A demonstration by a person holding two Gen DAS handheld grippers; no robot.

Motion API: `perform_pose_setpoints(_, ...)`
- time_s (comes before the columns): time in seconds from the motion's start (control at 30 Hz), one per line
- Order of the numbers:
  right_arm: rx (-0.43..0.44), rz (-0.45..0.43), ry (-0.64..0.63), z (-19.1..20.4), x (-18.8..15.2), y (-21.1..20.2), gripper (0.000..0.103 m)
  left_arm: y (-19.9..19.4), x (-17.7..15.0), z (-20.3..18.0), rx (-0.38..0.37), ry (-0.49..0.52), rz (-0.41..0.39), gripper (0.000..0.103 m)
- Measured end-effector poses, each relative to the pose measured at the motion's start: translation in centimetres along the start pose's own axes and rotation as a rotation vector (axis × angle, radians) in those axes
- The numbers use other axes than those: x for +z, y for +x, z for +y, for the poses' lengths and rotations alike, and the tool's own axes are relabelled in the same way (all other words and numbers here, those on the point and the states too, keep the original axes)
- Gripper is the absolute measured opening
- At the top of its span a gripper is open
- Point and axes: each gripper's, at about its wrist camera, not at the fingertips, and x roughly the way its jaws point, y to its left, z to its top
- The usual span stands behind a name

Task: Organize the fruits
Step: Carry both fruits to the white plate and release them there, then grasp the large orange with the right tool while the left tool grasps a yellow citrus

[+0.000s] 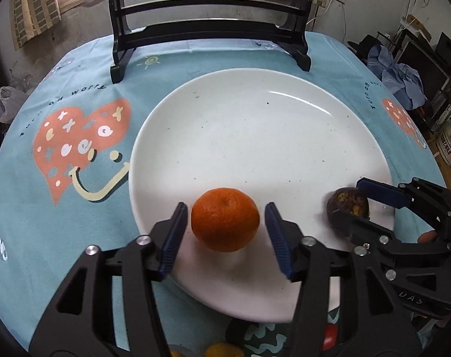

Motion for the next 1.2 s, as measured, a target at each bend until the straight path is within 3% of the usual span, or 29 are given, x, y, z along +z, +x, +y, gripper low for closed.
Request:
perform_pose_setpoints(0.07,0.005,-0.040,0.006,0.2,-0.5,-2.2,0.052,-1.9,-0.2,-0.2,0.019,0.007,-0.048,0.073)
perform_pose_setpoints(0.13,0.006,-0.082,0.015,0.3,-1.5,-4.6,0.061,-4.1,-0.8,-0.5,0.030,0.026,-0.091,0.082)
perform_pose_setpoints(0.33,0.016,-0.163,0.064,1.3,-7.8,-11.1,0.062,-10.4,-6.7,-1.6,0.048,0.026,-0.170,0.094)
perform_pose_setpoints(0.5,0.003,-0.203,0.119,2.2,-15.0,-14.3,0.062,-13.8,-14.3,-1.9,0.027,0.006,-0.211,0.098)
perform_pose_setpoints(0.7,-0.002,-0.153,0.148,2.8,-19.7,-13.9,0.062,-15.2,-21.3,-2.3,0.003,0.005,-0.208,0.098)
perform_pose_setpoints(0.9,0.012,-0.072,0.196,2.7,-21.3,-12.3,0.062,-14.4,-23.8,-2.3,0.044,0.029,-0.180,0.099)
perform_pose_setpoints(0.97,0.015,-0.075,0.208,2.6,-21.5,-12.4,0.062,-14.6,-23.8,-2.2,0.022,0.024,-0.202,0.099)
perform_pose_setpoints(1.1,0.048,-0.072,0.228,2.2,-21.6,-12.4,0.062,-13.9,-23.4,-2.3,0.032,0.020,-0.169,0.099)
perform_pose_setpoints(1.2,0.016,-0.083,0.218,2.4,-21.6,-12.6,0.062,-14.0,-23.4,-2.1,0.020,0.015,-0.172,0.099)
